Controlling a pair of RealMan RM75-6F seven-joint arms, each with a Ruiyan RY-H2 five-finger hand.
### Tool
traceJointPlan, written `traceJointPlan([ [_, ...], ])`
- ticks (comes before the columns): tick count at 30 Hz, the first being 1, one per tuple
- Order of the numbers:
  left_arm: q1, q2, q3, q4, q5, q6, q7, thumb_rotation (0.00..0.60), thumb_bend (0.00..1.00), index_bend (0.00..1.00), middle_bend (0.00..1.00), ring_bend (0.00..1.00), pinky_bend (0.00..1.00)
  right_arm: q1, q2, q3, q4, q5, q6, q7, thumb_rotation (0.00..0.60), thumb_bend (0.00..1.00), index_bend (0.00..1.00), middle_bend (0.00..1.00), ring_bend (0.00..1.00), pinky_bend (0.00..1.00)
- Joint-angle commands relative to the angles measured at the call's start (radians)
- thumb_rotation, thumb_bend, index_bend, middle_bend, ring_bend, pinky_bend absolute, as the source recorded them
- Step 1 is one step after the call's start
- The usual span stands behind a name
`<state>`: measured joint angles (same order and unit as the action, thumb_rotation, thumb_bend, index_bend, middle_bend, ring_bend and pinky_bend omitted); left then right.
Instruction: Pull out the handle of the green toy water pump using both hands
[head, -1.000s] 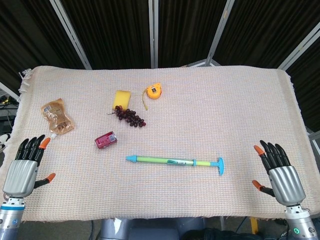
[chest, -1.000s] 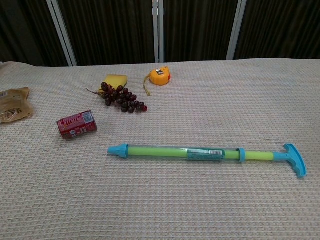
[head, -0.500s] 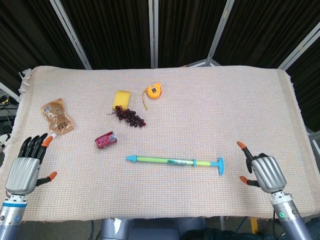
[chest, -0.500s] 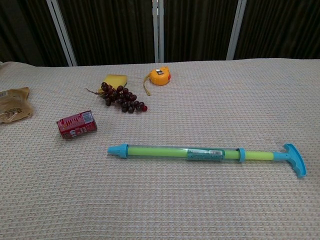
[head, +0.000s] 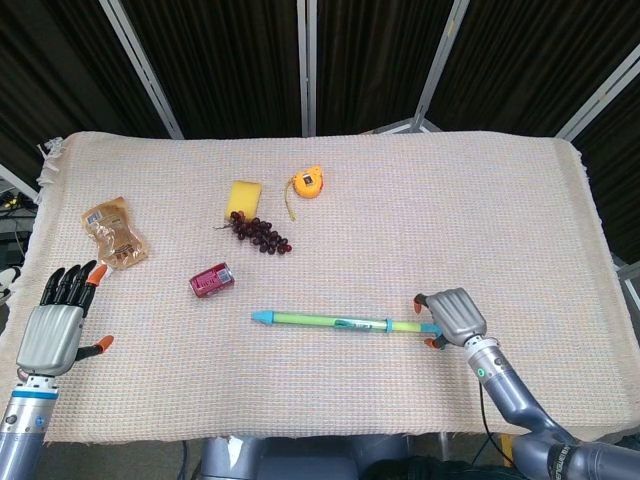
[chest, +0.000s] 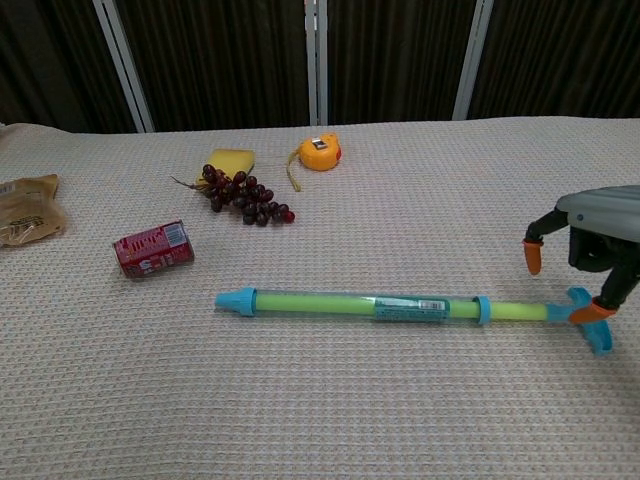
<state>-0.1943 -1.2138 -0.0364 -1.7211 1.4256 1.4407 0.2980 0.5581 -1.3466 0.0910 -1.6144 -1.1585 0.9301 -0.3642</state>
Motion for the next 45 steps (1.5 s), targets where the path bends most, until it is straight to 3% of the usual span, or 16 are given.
traceJointPlan([
  [1, -0.001, -0.001, -0.001, 0.002, -0.002, -0.003, -0.001, 0.600, 0.00, 0.00, 0.00, 0.00, 0.00, 0.008, -0.018, 0.001, 0.014, 0.016, -0.005, -0.016, 0.600, 0.09, 0.48, 1.00, 1.00, 1.00],
  [5, -0.002, -0.003, -0.004, 0.006, -0.011, -0.014, -0.001, 0.600, 0.00, 0.00, 0.00, 0.00, 0.00, 0.014, -0.035, 0.000, 0.023, 0.045, -0.006, -0.030, 0.600, 0.15, 0.48, 1.00, 1.00, 1.00],
  [20, 0.002, 0.001, -0.009, 0.003, -0.015, -0.024, -0.010, 0.600, 0.00, 0.00, 0.00, 0.00, 0.00, 0.022, -0.092, -0.027, 0.075, 0.100, -0.013, -0.059, 0.600, 0.18, 0.52, 1.00, 1.00, 1.00],
  [26, 0.001, 0.001, -0.012, 0.006, -0.019, -0.031, -0.014, 0.600, 0.00, 0.00, 0.00, 0.00, 0.00, 0.026, -0.099, -0.030, 0.087, 0.103, -0.013, -0.057, 0.600, 0.25, 0.53, 1.00, 1.00, 1.00],
  [33, -0.002, -0.002, -0.014, 0.010, -0.026, -0.043, -0.012, 0.600, 0.00, 0.00, 0.00, 0.00, 0.00, 0.026, -0.104, -0.032, 0.086, 0.110, -0.007, -0.061, 0.600, 0.38, 0.65, 1.00, 1.00, 1.00],
  [35, -0.005, -0.006, -0.015, 0.014, -0.029, -0.049, -0.007, 0.600, 0.00, 0.00, 0.06, 0.04, 0.02, 0.026, -0.102, -0.033, 0.081, 0.113, -0.008, -0.061, 0.600, 0.39, 0.67, 1.00, 1.00, 1.00],
  [36, -0.008, -0.011, -0.017, 0.017, -0.029, -0.051, -0.006, 0.600, 0.00, 0.00, 0.14, 0.10, 0.07, 0.026, -0.101, -0.034, 0.077, 0.114, -0.008, -0.061, 0.600, 0.40, 0.67, 1.00, 1.00, 1.00],
  [37, -0.013, -0.018, -0.020, 0.022, -0.027, -0.055, -0.007, 0.600, 0.00, 0.00, 0.30, 0.24, 0.20, 0.027, -0.099, -0.034, 0.072, 0.116, -0.008, -0.061, 0.600, 0.40, 0.67, 1.00, 1.00, 1.00],
  [38, -0.023, -0.028, -0.023, 0.031, -0.020, -0.065, -0.010, 0.600, 0.00, 0.00, 0.48, 0.42, 0.37, 0.027, -0.097, -0.033, 0.065, 0.120, -0.008, -0.063, 0.600, 0.40, 0.67, 1.00, 1.00, 1.00],
  [41, -0.064, -0.064, -0.034, 0.068, 0.013, -0.100, -0.029, 0.600, 0.00, 0.06, 0.81, 0.75, 0.83, 0.029, -0.092, -0.033, 0.049, 0.128, -0.006, -0.071, 0.600, 0.40, 0.67, 1.00, 1.00, 1.00],
  [43, -0.102, -0.097, -0.044, 0.092, 0.022, -0.144, -0.048, 0.600, 0.00, 0.14, 0.93, 0.86, 0.97, 0.032, -0.090, -0.032, 0.039, 0.139, -0.003, -0.081, 0.600, 0.40, 0.67, 1.00, 1.00, 1.00],
  [45, -0.147, -0.114, -0.054, 0.087, -0.003, -0.225, -0.064, 0.600, 0.00, 0.20, 0.99, 0.91, 1.00, 0.035, -0.088, -0.029, 0.029, 0.151, 0.001, -0.091, 0.600, 0.41, 0.67, 1.00, 1.00, 1.00],
])
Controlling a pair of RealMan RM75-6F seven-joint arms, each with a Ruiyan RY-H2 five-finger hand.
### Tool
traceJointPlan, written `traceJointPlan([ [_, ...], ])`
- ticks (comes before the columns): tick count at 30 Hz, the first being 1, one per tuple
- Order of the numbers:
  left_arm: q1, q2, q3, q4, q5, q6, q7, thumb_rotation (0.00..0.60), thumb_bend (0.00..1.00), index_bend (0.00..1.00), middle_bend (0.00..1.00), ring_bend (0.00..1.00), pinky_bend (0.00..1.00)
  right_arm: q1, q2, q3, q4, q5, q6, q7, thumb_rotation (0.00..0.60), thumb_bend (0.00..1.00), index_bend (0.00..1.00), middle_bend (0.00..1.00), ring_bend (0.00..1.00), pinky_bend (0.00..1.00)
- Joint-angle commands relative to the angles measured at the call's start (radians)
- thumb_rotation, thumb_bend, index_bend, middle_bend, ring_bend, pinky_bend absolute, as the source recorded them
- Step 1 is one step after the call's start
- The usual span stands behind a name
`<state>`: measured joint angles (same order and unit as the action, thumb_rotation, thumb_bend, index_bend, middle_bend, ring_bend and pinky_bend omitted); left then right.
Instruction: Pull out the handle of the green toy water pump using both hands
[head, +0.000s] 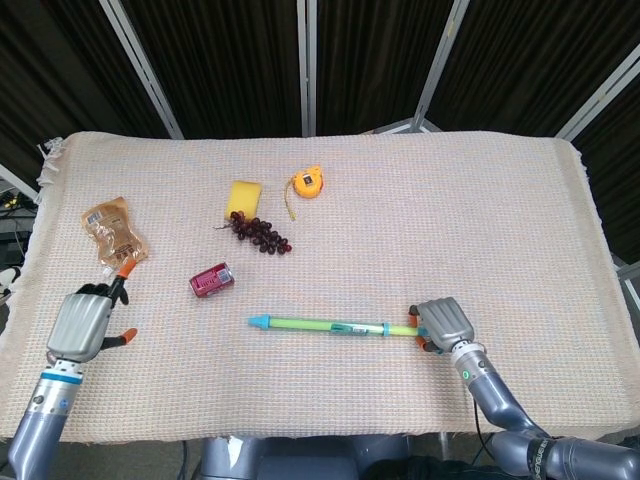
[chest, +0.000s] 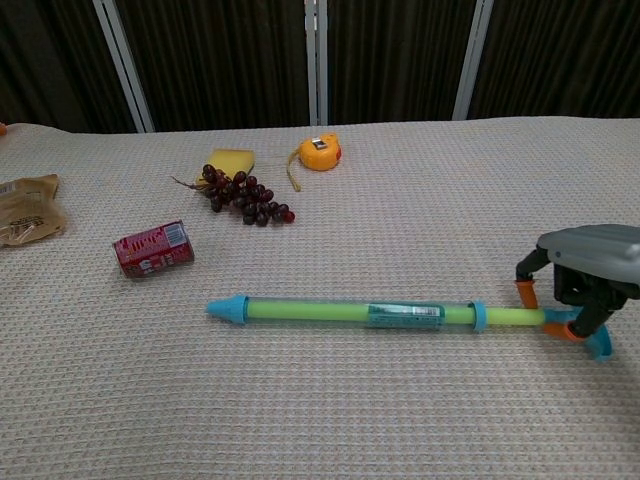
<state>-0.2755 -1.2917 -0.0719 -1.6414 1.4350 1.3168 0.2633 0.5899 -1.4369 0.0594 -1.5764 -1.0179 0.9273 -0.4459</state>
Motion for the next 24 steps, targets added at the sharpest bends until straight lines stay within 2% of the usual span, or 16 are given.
traceJointPlan([
  [1, -0.087, -0.041, -0.025, 0.000, -0.030, -0.141, -0.036, 0.600, 0.00, 0.21, 1.00, 0.92, 1.00, 0.005, 0.002, 0.003, -0.012, 0.017, 0.006, -0.016, 0.600, 0.41, 0.67, 1.00, 1.00, 1.00],
  [4, -0.171, -0.074, -0.056, -0.010, -0.115, -0.287, -0.029, 0.600, 0.00, 0.23, 1.00, 0.93, 1.00, 0.010, 0.004, 0.009, -0.029, 0.052, 0.012, -0.037, 0.600, 0.41, 0.67, 1.00, 1.00, 1.00],
  [9, -0.257, -0.140, -0.079, 0.000, -0.220, -0.403, 0.021, 0.600, 0.00, 0.25, 1.00, 0.93, 1.00, 0.023, 0.007, 0.013, -0.051, 0.105, 0.020, -0.074, 0.600, 0.42, 0.67, 1.00, 1.00, 1.00],
  [15, -0.332, -0.220, -0.106, 0.048, -0.286, -0.494, -0.021, 0.600, 0.01, 0.29, 1.00, 0.93, 1.00, 0.032, 0.006, 0.010, -0.064, 0.140, 0.029, -0.097, 0.600, 0.42, 0.67, 1.00, 1.00, 1.00],
  [24, -0.387, -0.291, -0.104, 0.118, -0.308, -0.521, -0.020, 0.600, 0.11, 0.33, 1.00, 0.93, 1.00, 0.035, 0.003, 0.003, -0.070, 0.157, 0.043, -0.108, 0.600, 0.42, 0.67, 1.00, 1.00, 1.00],
])
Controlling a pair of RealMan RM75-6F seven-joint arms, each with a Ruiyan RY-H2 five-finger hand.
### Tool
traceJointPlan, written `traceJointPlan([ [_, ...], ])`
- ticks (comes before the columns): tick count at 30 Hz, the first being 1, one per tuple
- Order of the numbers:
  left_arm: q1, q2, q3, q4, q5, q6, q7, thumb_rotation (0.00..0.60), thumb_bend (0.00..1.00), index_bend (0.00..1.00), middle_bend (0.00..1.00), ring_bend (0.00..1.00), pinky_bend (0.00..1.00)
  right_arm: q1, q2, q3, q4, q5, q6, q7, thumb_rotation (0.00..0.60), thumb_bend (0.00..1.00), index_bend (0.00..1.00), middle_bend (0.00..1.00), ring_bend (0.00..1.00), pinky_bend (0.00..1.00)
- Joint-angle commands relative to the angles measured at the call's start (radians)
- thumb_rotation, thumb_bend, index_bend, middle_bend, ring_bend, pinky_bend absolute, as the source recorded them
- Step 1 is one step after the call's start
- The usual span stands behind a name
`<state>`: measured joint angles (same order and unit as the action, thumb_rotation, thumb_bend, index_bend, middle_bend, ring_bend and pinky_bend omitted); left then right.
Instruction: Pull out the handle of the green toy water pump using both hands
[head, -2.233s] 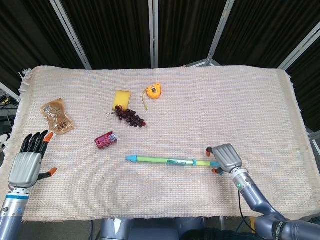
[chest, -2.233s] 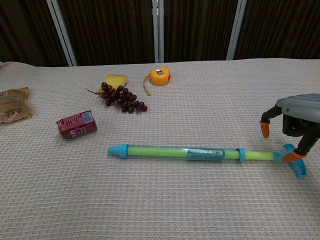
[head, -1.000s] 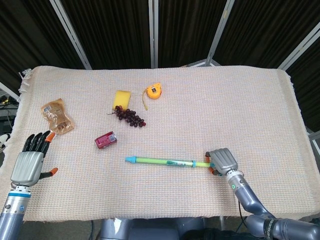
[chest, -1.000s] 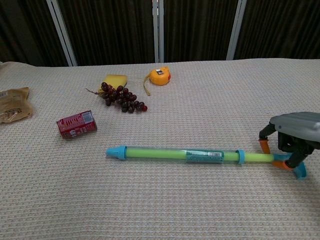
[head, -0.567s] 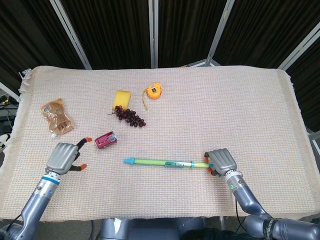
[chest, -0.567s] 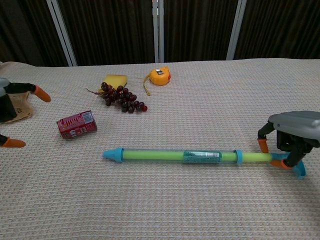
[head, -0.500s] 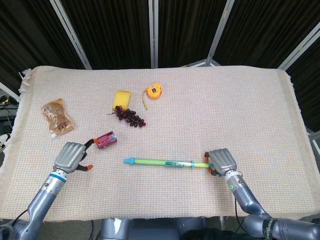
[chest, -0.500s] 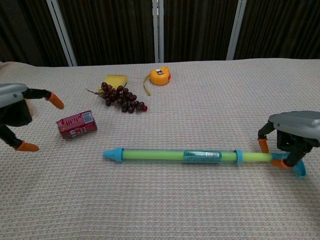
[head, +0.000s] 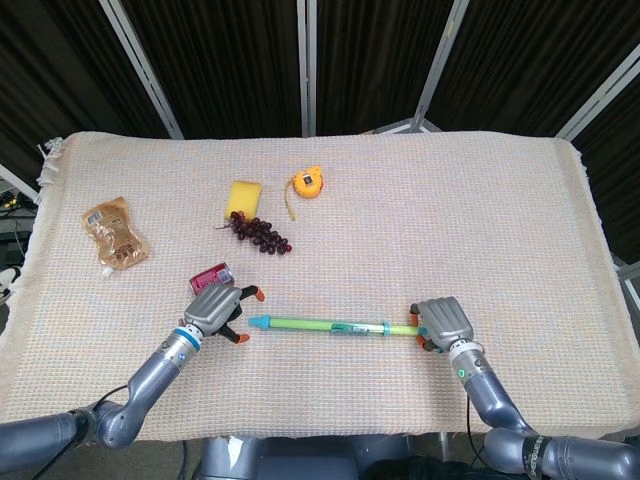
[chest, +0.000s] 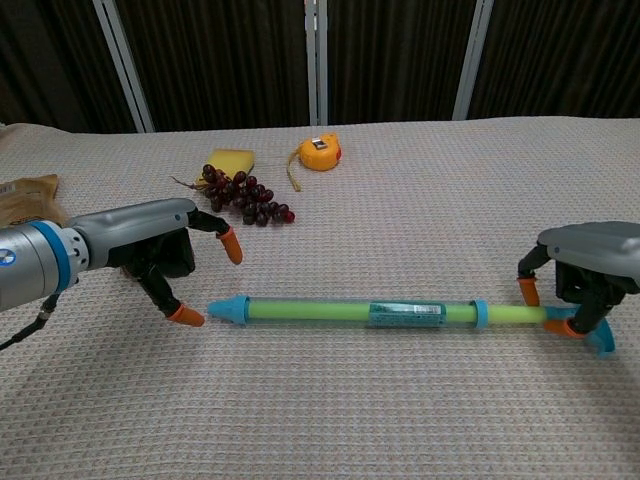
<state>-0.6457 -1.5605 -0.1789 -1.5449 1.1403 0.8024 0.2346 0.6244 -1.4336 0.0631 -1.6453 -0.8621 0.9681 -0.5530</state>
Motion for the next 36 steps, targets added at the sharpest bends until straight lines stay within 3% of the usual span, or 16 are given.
traceJointPlan([
  [1, -0.023, -0.031, 0.004, 0.029, -0.019, -0.009, 0.012, 0.600, 0.13, 0.33, 1.00, 0.93, 1.00, 0.002, 0.000, -0.001, -0.003, 0.002, 0.004, -0.001, 0.600, 0.43, 0.67, 1.00, 1.00, 1.00],
  [6, -0.048, -0.074, 0.010, 0.076, -0.030, -0.024, 0.001, 0.600, 0.23, 0.39, 1.00, 0.93, 1.00, 0.005, 0.004, -0.003, -0.009, 0.001, 0.010, -0.003, 0.600, 0.42, 0.67, 1.00, 1.00, 1.00],
  [36, -0.136, -0.185, 0.017, 0.165, -0.118, -0.019, 0.047, 0.600, 0.32, 0.51, 1.00, 0.93, 1.00, 0.011, 0.021, -0.017, -0.021, -0.004, 0.015, 0.024, 0.600, 0.42, 0.68, 1.00, 1.00, 1.00],
])
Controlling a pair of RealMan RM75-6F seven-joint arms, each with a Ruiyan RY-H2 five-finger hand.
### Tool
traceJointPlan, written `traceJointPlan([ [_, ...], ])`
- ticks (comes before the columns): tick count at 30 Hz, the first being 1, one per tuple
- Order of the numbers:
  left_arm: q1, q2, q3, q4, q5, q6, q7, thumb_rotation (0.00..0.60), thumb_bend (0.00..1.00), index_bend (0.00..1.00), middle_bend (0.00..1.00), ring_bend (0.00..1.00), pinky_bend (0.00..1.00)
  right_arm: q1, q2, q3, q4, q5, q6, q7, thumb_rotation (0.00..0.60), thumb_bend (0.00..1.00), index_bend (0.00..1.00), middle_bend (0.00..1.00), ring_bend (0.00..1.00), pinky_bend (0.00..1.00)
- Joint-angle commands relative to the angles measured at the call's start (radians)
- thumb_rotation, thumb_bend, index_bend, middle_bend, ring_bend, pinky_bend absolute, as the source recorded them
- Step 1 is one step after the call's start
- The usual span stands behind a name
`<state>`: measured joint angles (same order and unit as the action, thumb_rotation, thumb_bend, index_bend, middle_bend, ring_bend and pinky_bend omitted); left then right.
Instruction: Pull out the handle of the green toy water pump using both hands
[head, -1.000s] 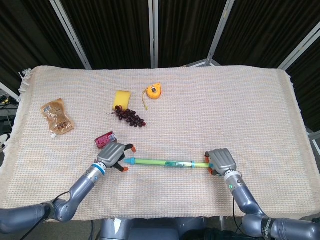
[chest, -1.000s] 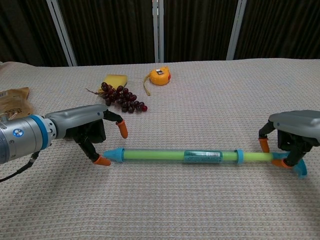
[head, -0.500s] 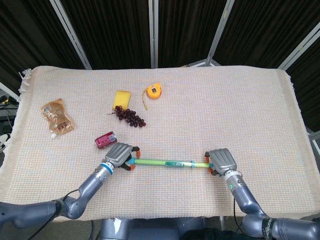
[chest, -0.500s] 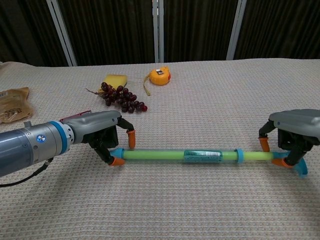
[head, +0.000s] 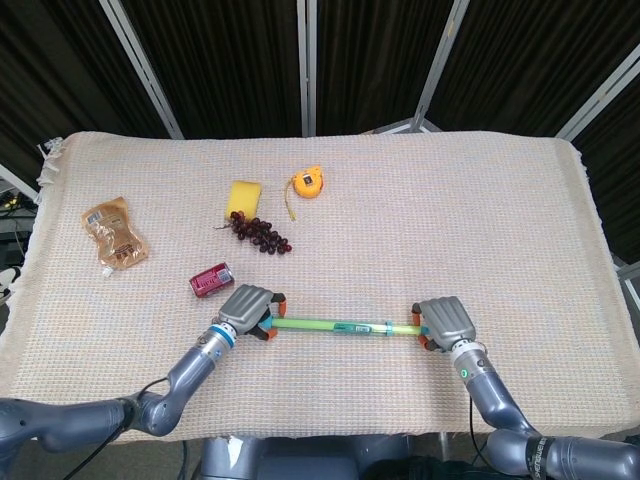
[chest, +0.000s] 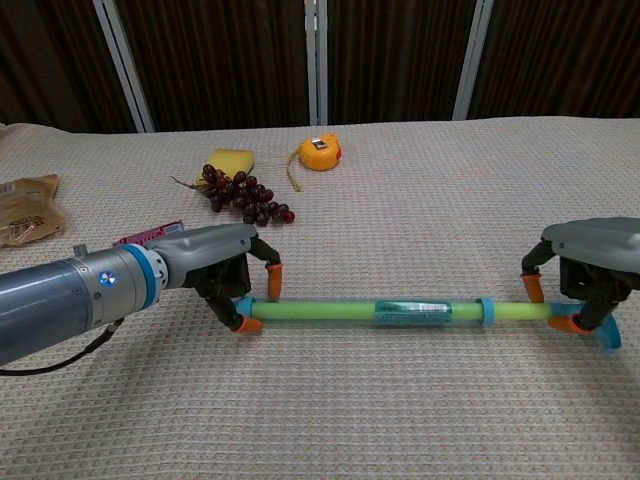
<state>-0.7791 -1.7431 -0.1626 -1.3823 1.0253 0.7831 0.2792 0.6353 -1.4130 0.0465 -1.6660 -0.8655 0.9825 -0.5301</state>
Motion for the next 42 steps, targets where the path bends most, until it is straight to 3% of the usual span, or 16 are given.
traceJointPlan([
  [1, -0.005, -0.005, 0.001, 0.003, -0.007, 0.000, 0.004, 0.600, 0.34, 0.54, 1.00, 0.93, 1.00, 0.000, 0.001, -0.001, 0.000, -0.001, 0.001, 0.002, 0.600, 0.42, 0.68, 1.00, 1.00, 1.00],
  [7, -0.009, -0.010, 0.003, 0.000, -0.014, 0.018, 0.016, 0.600, 0.44, 0.68, 1.00, 0.93, 1.00, -0.003, 0.012, 0.001, -0.008, -0.008, 0.009, 0.010, 0.600, 0.42, 0.68, 1.00, 1.00, 1.00],
  [14, 0.001, 0.025, 0.007, -0.022, -0.027, 0.043, 0.024, 0.600, 0.46, 0.77, 1.00, 0.93, 1.00, -0.012, 0.048, 0.003, -0.016, -0.038, 0.020, 0.032, 0.600, 0.42, 0.68, 1.00, 1.00, 1.00],
  [42, 0.083, 0.207, 0.064, -0.054, 0.035, 0.068, -0.086, 0.600, 0.46, 0.79, 1.00, 0.93, 1.00, -0.070, 0.185, -0.005, 0.014, -0.156, 0.052, 0.122, 0.600, 0.43, 0.68, 1.00, 1.00, 1.00],
])
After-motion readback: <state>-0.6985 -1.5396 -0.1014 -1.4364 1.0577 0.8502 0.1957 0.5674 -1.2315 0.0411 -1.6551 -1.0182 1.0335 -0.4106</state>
